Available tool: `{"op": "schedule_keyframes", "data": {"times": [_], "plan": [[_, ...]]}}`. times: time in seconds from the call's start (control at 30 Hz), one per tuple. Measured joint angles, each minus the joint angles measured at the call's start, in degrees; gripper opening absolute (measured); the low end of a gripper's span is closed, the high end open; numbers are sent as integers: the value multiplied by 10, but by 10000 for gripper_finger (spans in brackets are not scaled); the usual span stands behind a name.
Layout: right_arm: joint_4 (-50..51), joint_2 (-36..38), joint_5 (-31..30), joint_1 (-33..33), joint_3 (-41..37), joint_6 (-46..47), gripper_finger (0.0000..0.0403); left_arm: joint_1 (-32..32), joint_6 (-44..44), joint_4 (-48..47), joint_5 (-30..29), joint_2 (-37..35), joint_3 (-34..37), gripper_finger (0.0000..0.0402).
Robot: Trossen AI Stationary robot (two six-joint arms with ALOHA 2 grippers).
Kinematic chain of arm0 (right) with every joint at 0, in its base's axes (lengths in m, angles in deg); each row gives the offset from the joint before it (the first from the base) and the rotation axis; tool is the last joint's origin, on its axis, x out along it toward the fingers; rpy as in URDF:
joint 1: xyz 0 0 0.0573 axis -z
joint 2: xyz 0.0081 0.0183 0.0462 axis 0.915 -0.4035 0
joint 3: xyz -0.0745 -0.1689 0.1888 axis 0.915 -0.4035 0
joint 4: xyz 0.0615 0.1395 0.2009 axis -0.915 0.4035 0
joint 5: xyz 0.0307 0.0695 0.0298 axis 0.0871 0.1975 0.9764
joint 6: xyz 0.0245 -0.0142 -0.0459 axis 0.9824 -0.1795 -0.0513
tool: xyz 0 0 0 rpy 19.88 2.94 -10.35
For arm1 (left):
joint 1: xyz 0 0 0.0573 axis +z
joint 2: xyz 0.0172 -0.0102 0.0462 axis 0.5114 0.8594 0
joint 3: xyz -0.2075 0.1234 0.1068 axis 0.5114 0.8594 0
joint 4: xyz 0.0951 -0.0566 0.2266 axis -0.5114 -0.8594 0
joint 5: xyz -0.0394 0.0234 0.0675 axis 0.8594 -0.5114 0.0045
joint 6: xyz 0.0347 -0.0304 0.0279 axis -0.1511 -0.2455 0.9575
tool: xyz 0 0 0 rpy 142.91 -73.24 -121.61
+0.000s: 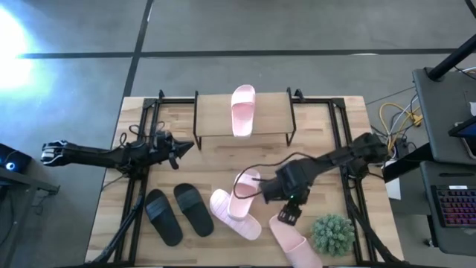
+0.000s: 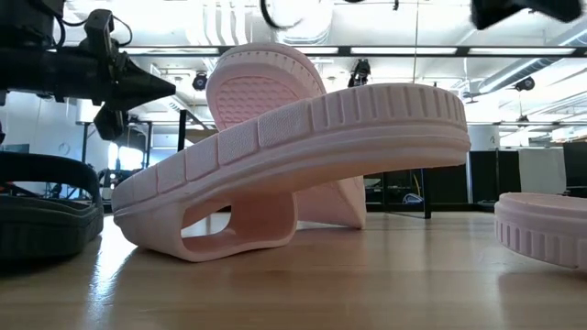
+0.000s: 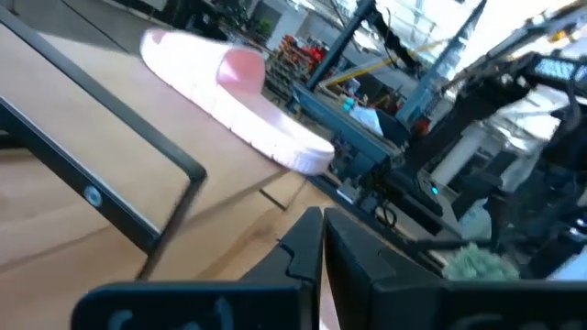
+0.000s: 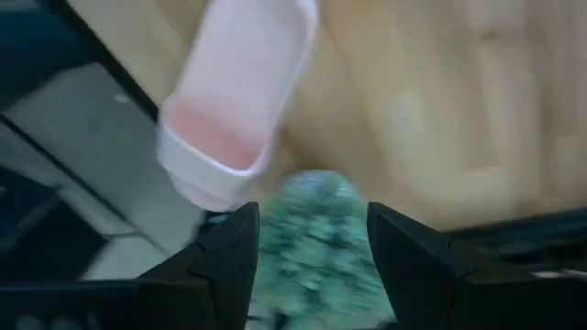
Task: Pick and place slides into the shelf
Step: Put the pink slide on the shelf
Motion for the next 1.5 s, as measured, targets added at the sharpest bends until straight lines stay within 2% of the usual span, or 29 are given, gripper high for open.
{"op": "schedule_keyframes", "data": {"times": [0.17,0.27,0.4,0.67,0.83,1.0,1.23,1.5], "plan": [[-233,-3,131,-22,-53,72,194,0,0,0,28,15,2,0],[-332,-15,161,-34,-82,110,194,0,0,0,39,25,2,0],[-365,-25,200,-44,-113,105,194,0,0,0,57,37,2,0],[-382,-36,260,-72,-200,23,193,0,0,1,64,56,1,0],[-396,-39,259,-74,-233,-8,194,0,0,0,64,62,1,0],[-398,-38,237,-71,-234,-72,194,0,-1,0,65,65,1,0],[-457,-38,227,-74,-234,-147,194,0,-1,0,65,64,0,0],[-484,-38,227,-97,-242,-185,194,0,-2,0,70,64,1,0]]}}
